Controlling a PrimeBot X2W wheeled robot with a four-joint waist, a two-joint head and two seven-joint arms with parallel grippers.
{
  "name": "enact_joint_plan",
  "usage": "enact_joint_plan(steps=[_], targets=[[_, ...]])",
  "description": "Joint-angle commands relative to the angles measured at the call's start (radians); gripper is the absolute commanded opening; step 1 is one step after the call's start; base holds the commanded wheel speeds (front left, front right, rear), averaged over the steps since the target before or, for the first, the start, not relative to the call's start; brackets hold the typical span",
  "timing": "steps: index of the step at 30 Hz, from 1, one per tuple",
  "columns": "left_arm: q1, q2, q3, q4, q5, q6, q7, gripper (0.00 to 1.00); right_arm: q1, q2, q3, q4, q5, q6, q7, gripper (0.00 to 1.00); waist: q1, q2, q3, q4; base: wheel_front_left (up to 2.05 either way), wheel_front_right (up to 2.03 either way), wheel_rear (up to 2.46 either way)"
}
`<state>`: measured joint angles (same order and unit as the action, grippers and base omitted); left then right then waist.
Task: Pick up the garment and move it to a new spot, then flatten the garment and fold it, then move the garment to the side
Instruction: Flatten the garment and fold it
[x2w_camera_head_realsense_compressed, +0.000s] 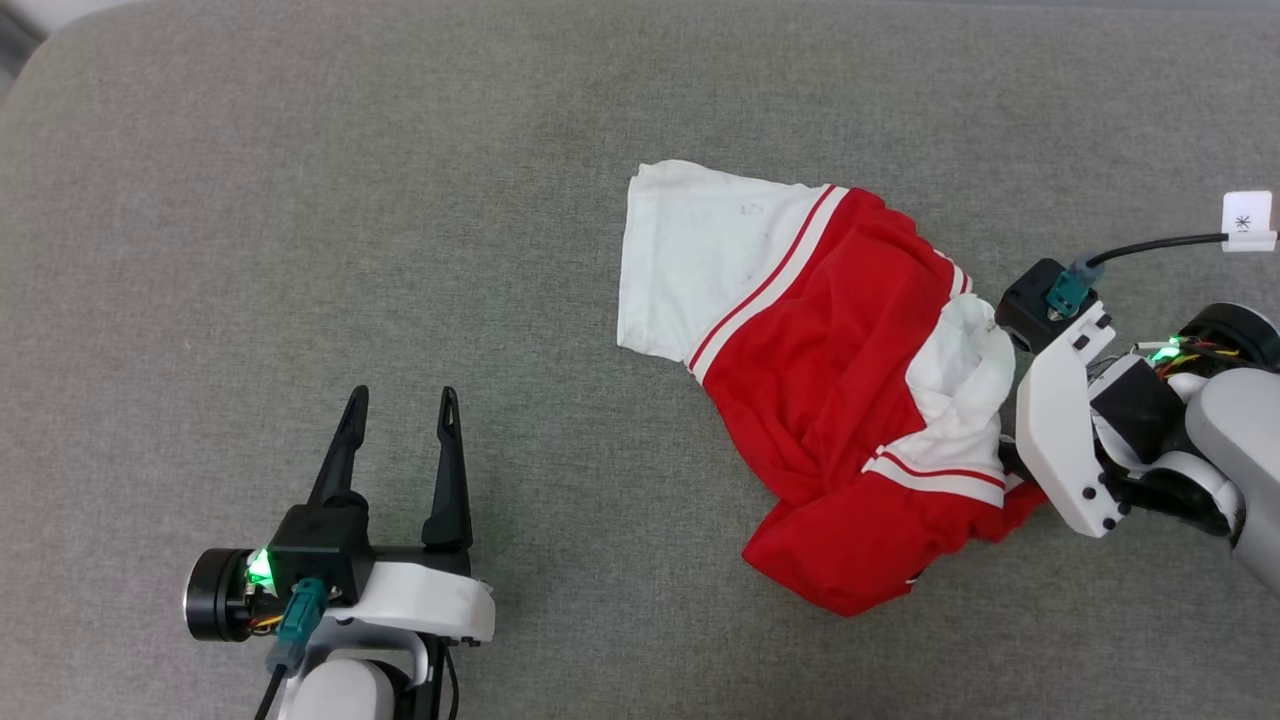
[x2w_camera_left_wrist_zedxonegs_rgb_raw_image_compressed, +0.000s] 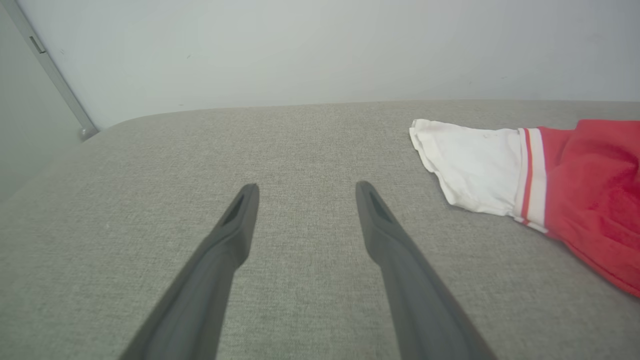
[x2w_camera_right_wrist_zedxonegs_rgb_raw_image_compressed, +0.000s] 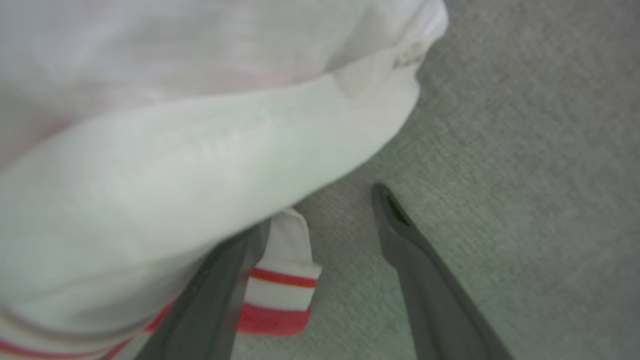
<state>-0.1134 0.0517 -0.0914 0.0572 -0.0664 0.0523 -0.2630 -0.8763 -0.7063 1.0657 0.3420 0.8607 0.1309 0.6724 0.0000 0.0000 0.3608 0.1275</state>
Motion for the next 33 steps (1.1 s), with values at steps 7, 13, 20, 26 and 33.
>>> enact_joint_plan(steps=[7, 13, 20, 26, 33], targets=[[-0.006, -0.002, 0.001, 0.014, -0.006, 0.008, -0.003, 1.0, 0.019, -0.003, 0.012, 0.013, 0.056, 0.0, -0.181, 0.0, 0.0, 0.0, -0.041, -0.024, 0.0, 0.0, 0.0], [0.026, -0.002, 0.008, 0.013, -0.007, 0.015, -0.003, 1.0, 0.04, -0.077, -0.07, -0.04, 0.103, 0.0, -0.324, 0.0, 0.0, 0.0, -0.085, -0.049, 0.0, 0.0, 0.0], [0.043, -0.002, -0.001, 0.007, -0.012, 0.017, -0.003, 1.0, 0.133, -0.186, -0.178, -0.033, 0.152, 0.0, -0.398, 0.0, 0.0, 0.0, -0.096, -0.055, 0.0, 0.0, 0.0], [0.04, -0.002, -0.004, 0.009, -0.013, 0.013, -0.003, 1.0, 0.232, -0.241, -0.277, 0.058, 0.171, 0.0, -0.412, 0.0, 0.0, 0.0, -0.093, -0.045, 0.0, 0.0, 0.0], [0.041, -0.002, -0.021, 0.021, -0.019, 0.016, -0.003, 1.0, 0.37, -0.19, -0.32, 0.284, 0.208, -0.001, -0.353, 0.0, 0.0, 0.0, -0.101, -0.029, 0.0, 0.0, 0.0]])
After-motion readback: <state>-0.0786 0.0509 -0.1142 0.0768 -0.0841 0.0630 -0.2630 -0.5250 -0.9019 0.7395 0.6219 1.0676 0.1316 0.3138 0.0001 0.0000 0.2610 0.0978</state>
